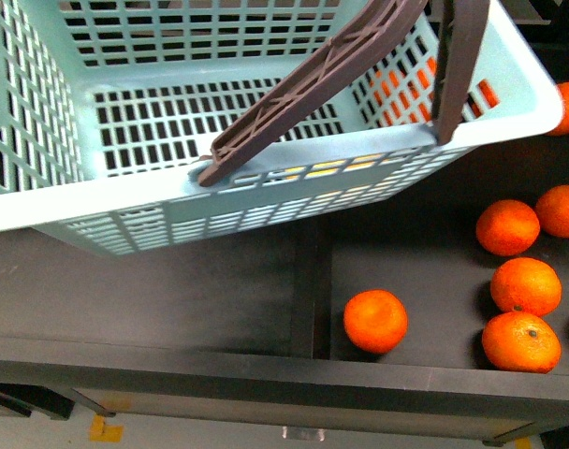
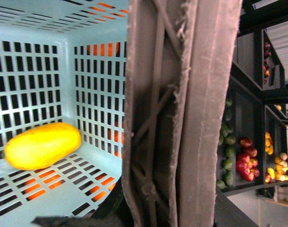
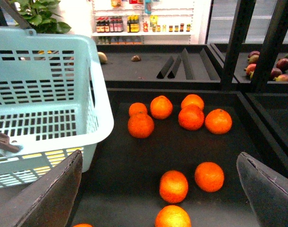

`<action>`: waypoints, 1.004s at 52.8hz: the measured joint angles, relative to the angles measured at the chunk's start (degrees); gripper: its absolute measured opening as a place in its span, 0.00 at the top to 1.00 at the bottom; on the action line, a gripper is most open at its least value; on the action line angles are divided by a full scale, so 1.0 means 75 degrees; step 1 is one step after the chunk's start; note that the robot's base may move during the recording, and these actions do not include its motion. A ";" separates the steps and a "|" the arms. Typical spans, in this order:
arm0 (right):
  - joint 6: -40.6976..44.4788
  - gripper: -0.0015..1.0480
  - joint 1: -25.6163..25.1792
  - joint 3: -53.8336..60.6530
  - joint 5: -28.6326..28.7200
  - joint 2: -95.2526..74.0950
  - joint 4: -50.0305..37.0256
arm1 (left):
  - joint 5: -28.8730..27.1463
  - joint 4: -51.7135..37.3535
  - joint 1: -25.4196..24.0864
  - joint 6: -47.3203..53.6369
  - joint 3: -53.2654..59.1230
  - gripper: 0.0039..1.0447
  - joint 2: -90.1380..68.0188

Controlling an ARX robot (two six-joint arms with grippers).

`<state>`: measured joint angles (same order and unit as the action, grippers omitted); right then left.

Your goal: Pick mango and avocado into basket

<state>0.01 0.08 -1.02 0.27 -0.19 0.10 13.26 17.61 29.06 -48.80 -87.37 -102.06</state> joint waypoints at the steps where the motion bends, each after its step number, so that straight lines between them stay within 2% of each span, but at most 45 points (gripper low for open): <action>1: 0.0000 0.08 0.0000 0.0000 -0.0003 0.0000 0.0000 | -0.0125 -0.0012 0.0006 0.0035 0.0000 0.85 0.0000; 2: 0.0000 0.08 0.0000 0.0000 -0.0006 0.0000 0.0000 | -0.0283 -0.0067 0.0026 -0.0020 0.0020 0.85 0.0000; 4: 0.0000 0.08 0.0000 0.0000 -0.0006 0.0006 0.0000 | -0.1346 -0.0589 0.0125 -0.0382 0.0172 0.85 -0.0012; 7: 0.0000 0.08 0.0000 0.0000 0.0000 0.0000 0.0000 | -0.3022 -0.1195 0.0216 -0.1635 0.0154 0.85 -0.0201; 8: 0.0000 0.08 0.0000 0.0000 0.0003 0.0003 0.0000 | -0.3290 -0.1230 0.0219 -0.1871 0.0131 0.85 -0.0236; 10: 0.0000 0.08 0.0000 0.0000 -0.0009 0.0003 0.0000 | -0.4290 -0.1300 0.0163 -0.2850 -0.0064 0.85 -0.0475; 12: 0.0000 0.08 0.0000 0.0000 -0.0029 0.0003 0.0000 | -0.4712 -0.1346 -0.0038 -0.3570 -0.0318 0.85 -0.0769; 18: 0.0000 0.08 0.0000 0.0000 -0.0041 0.0003 0.0000 | -0.4913 -0.1142 -0.0685 -0.4908 -0.1084 0.85 -0.1757; 26: 0.0000 0.08 0.0000 0.0000 -0.0035 0.0003 0.0000 | -0.5147 -0.0527 -0.1268 -0.5590 -0.2221 0.85 -0.3182; 35: 0.0000 0.08 0.0000 0.0000 -0.0035 0.0003 0.0000 | -0.5112 -0.0227 -0.1440 -0.5942 -0.2894 0.85 -0.4074; 48: 0.0000 0.08 0.0000 0.0000 -0.0038 0.0003 0.0000 | -0.4884 -0.0364 -0.1428 -0.6677 -0.2518 0.85 -0.4226; 53: 0.0000 0.08 0.0000 0.0000 -0.0035 0.0003 0.0000 | -0.4867 -0.0472 -0.1416 -0.6735 -0.2148 0.70 -0.4220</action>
<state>0.01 0.08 -1.02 0.01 -0.16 0.10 -23.24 14.06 18.44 -99.31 -103.48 -133.71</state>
